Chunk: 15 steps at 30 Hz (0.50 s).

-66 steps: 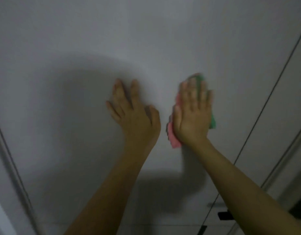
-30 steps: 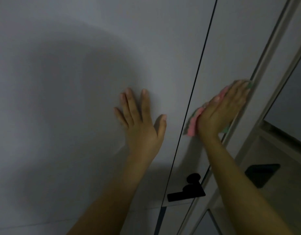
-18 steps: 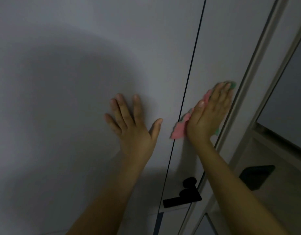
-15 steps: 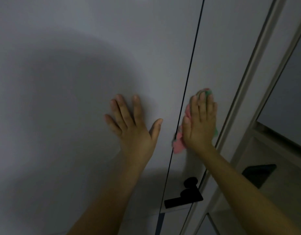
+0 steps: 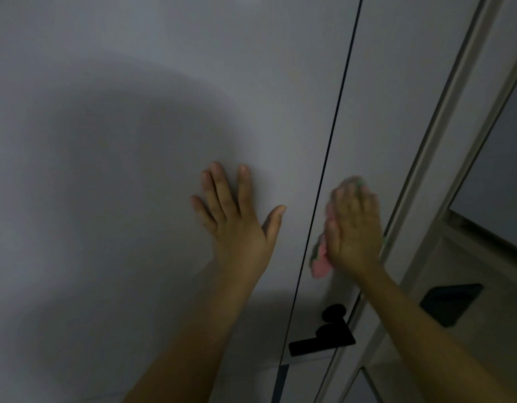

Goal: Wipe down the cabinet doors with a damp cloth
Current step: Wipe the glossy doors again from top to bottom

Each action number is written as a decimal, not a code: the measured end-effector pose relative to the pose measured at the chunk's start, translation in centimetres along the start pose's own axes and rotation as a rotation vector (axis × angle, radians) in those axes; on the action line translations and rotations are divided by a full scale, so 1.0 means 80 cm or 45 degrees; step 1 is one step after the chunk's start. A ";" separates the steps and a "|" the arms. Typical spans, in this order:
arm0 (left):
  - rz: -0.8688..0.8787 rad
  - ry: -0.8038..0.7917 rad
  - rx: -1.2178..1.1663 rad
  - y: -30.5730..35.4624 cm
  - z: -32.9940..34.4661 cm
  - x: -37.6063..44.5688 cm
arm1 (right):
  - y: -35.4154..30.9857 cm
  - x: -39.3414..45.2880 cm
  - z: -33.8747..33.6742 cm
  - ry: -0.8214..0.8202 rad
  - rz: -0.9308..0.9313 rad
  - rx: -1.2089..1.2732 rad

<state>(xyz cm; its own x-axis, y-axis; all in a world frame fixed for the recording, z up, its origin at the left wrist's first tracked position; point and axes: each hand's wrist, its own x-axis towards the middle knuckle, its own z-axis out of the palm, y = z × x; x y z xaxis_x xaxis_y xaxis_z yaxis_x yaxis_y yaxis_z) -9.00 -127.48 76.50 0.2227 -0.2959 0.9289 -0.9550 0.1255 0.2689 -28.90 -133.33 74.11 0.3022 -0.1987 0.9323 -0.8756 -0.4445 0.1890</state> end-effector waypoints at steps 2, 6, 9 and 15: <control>0.008 -0.025 -0.002 -0.002 -0.002 -0.001 | 0.014 0.027 -0.011 0.109 0.402 0.054; -0.005 -0.027 0.009 0.000 -0.002 -0.001 | -0.051 0.047 0.007 0.187 0.918 0.120; 0.010 -0.022 0.012 -0.002 -0.006 -0.003 | -0.104 -0.010 0.030 -0.031 0.444 0.098; 0.077 0.034 0.025 -0.029 -0.023 -0.005 | -0.027 -0.009 0.015 0.154 0.649 0.107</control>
<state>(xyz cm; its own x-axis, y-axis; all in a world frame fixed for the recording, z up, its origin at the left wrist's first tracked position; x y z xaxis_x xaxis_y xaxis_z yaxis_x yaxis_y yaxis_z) -6.49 -125.87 75.95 0.1695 -0.2633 0.9497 -0.9703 0.1239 0.2076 -26.78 -133.23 72.64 -0.2038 -0.3081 0.9293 -0.8654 -0.3871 -0.3182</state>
